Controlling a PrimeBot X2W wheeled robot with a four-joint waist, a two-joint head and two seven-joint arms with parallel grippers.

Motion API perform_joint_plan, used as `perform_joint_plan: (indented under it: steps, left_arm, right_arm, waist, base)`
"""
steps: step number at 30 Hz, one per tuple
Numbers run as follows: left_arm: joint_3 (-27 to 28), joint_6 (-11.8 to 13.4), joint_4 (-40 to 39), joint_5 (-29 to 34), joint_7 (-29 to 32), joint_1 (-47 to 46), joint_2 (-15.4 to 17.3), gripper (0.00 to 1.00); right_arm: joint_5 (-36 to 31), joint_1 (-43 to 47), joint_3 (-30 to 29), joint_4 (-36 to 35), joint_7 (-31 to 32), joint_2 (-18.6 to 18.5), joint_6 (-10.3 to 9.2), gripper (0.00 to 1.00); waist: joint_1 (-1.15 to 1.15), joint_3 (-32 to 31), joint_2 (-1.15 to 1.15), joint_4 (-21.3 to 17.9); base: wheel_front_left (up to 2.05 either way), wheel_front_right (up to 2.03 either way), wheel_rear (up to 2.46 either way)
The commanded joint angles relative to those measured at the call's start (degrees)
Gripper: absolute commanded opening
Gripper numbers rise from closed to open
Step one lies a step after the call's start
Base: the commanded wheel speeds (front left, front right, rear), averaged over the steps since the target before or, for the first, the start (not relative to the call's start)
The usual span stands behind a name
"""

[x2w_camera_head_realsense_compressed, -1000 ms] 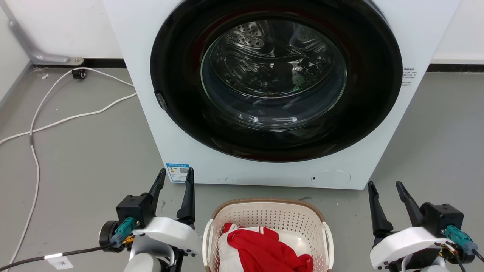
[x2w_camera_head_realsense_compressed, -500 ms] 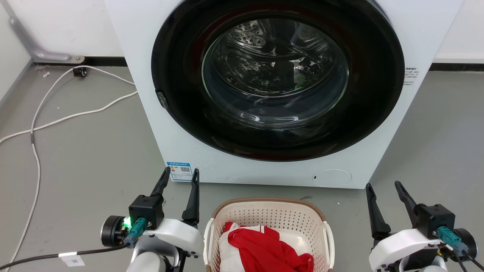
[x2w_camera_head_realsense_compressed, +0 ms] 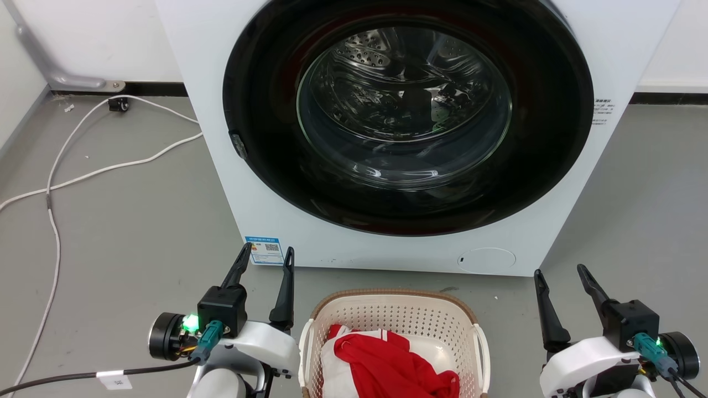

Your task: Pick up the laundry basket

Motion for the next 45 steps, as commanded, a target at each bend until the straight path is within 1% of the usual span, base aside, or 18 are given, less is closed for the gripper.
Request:
perform_joint_plan:
  steps: [1,17,25,31,35,41,45]
  left_arm:
    - [0.1,0.2,0.1,-0.3,-0.3,-0.5,0.1,1.0]
    - [-0.1,0.3,0.1,0.0,-0.2,-0.6,0.1,1.0]
    - [0.2,0.4,2.2,-0.2,-0.2,-1.8,0.1,1.0]
    - [0.9,0.5,7.5,-1.2,-0.2,-3.9,0.1,1.0]
    - [1.5,0.3,11.6,-2.5,-0.2,-6.1,0.1,1.0]
    - [1.8,-0.5,18.5,-4.1,-0.2,-11.0,0.1,1.0]
    - [2.0,-1.3,24.2,-5.0,-0.2,-15.4,0.1,1.0]
  right_arm:
    - [0.2,0.0,-0.1,0.1,-0.3,0.0,-0.02,1.0]
    - [1.1,-0.5,-0.2,0.4,-0.2,0.0,-0.02,1.0]
    - [2.0,-1.3,-0.2,1.1,0.6,0.0,-0.02,1.0]
    - [3.1,-3.0,0.3,3.8,1.7,0.0,-0.02,1.0]
    - [3.6,-5.3,0.8,6.2,1.9,0.0,-0.02,1.0]
    - [5.0,-10.4,2.1,12.2,2.1,0.0,-0.02,1.0]
    - [6.0,-14.5,2.4,16.8,1.9,0.0,-0.03,1.0]
  waist:
    - [0.0,0.0,0.0,-0.1]
    - [0.0,0.5,0.0,-0.2]
    - [0.0,3.0,0.0,-0.3]
    - [0.0,7.3,0.0,-0.8]
    - [0.0,11.8,0.0,-1.5]
    - [0.0,18.5,0.0,-2.6]
    - [0.0,22.9,0.0,-2.5]
  base:
    - [0.0,0.0,0.0]
    - [0.0,0.0,0.0]
    - [0.0,0.0,0.0]
    - [0.0,0.0,0.0]
    - [0.0,0.0,0.0]
    - [0.0,0.0,0.0]
    - [0.0,0.0,0.0]
